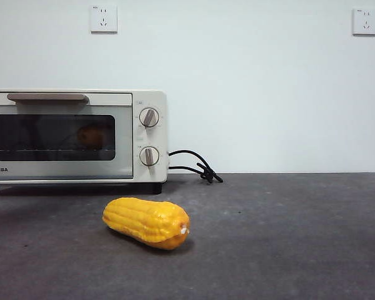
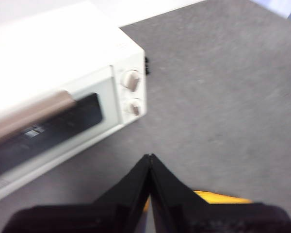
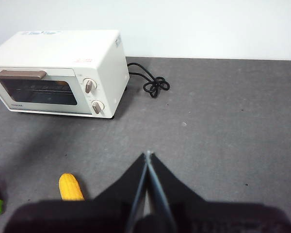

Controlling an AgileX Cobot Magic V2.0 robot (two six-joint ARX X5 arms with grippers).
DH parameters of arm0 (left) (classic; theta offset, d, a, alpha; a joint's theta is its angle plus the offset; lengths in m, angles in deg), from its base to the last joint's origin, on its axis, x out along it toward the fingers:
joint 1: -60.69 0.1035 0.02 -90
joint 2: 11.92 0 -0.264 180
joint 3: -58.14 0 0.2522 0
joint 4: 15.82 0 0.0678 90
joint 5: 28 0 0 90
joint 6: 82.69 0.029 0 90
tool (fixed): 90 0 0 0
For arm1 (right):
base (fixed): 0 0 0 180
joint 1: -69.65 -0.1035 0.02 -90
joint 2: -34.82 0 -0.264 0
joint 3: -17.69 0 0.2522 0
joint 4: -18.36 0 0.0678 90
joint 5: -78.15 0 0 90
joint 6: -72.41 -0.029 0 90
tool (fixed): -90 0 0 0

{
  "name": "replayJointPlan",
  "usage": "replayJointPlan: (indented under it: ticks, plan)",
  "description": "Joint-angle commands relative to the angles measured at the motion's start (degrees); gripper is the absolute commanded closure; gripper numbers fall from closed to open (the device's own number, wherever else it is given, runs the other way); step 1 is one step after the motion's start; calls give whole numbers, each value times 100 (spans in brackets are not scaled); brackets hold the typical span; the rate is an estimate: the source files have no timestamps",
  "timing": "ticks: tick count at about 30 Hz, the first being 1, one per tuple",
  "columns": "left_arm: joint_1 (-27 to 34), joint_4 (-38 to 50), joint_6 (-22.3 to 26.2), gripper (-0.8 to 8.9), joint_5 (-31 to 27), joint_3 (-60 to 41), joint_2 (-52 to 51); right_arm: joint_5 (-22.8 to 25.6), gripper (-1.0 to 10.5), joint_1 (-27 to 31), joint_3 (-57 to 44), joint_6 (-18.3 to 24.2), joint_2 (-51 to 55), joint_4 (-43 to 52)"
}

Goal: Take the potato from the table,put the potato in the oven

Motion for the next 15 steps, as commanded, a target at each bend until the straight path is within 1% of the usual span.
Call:
replayJointPlan:
  ticks: [1, 3, 7, 10, 12, 15]
  plan:
    - [153, 358, 931, 818, -46, -79, -205, 7, 945, -9, -39, -63, 4, -118]
    - [332, 798, 984, 818, -11, -284, -474, 7, 945, -9, -39, -63, 4, -118]
    - [691, 1818, 761, 818, -63, -1198, -1167, 7, 945, -9, -39, -63, 4, -118]
    - [1060, 2649, 599, 818, -136, -2308, -1834, 7, 945, -9, -39, -63, 4, -118]
    - [1322, 3222, 358, 818, -151, -3191, -2323, 7, 945, -9, -39, -63, 4, -118]
    - [1561, 3790, 22, 818, -184, -4339, -2948, 7, 945, -9, -39, -63, 4, -118]
